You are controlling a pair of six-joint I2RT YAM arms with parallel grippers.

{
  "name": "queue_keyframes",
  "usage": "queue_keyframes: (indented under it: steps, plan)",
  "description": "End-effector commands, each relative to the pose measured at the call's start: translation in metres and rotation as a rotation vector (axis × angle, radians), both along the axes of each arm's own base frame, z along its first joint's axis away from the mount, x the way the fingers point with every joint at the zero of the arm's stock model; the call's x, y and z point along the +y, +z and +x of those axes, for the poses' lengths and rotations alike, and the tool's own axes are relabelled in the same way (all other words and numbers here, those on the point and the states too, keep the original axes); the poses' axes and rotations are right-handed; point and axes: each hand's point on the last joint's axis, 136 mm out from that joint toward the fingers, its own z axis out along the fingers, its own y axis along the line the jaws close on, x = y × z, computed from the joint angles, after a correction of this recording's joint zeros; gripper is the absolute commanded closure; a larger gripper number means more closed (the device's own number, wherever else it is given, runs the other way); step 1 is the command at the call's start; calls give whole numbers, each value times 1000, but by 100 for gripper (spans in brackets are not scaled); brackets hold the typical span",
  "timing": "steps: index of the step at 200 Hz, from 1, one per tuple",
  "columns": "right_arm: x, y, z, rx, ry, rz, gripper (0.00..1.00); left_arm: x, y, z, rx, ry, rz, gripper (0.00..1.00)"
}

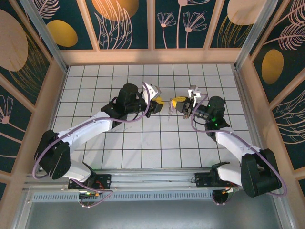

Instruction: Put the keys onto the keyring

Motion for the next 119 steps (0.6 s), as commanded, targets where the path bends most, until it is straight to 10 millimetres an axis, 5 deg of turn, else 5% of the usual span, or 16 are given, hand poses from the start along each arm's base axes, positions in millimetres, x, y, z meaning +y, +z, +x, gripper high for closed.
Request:
queue_keyframes:
  steps: [1,119]
  plan:
    - [1,28,-6,-87,32,17,100,-5,11,0,-49,-43,-33,72]
    - [10,31,-10,-99,58,15,100,-17,1,-12,-25,-133,-44,72]
